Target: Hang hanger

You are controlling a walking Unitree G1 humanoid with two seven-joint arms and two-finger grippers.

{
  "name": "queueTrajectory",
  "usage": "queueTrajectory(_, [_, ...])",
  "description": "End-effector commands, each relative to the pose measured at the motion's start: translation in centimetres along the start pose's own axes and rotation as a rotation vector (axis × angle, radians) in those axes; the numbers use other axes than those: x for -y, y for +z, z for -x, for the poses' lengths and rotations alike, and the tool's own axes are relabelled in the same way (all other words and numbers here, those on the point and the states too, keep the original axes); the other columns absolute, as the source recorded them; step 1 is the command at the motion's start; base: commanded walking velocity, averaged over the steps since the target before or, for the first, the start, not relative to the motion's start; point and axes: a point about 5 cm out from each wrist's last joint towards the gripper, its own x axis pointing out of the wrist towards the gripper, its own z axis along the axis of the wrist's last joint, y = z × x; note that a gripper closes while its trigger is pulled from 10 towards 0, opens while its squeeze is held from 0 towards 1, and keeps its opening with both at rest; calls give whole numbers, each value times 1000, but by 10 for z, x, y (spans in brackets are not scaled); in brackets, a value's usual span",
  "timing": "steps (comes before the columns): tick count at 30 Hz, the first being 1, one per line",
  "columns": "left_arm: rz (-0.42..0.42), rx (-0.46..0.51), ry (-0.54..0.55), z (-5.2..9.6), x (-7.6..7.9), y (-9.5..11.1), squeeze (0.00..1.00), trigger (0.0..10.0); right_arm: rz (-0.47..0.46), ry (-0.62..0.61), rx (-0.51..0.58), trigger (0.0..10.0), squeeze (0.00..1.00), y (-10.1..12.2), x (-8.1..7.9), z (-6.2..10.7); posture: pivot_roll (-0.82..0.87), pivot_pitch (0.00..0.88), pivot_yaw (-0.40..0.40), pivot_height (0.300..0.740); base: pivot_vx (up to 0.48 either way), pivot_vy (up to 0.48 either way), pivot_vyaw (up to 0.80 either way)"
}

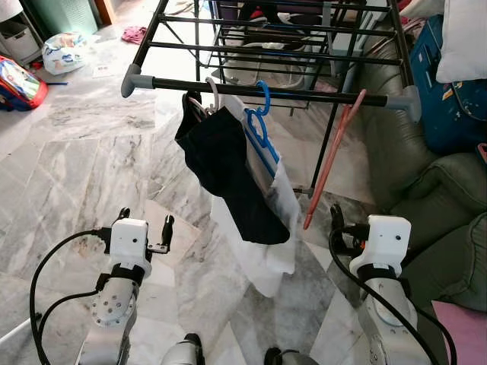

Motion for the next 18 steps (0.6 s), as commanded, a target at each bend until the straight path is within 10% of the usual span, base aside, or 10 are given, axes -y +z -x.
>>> queueTrajectory(1, [1, -22, -28, 1, 9, -4, 0, 10000, 9, 3, -5, 10000, 0, 0, 5, 3, 28, 198, 23, 740, 0, 0, 0])
queueTrajectory(18, [63, -20, -79, -9, 26, 4, 0, 10000, 64, 75, 32, 10000, 0, 8, -4, -4, 14, 232, 6, 740, 0, 0, 521])
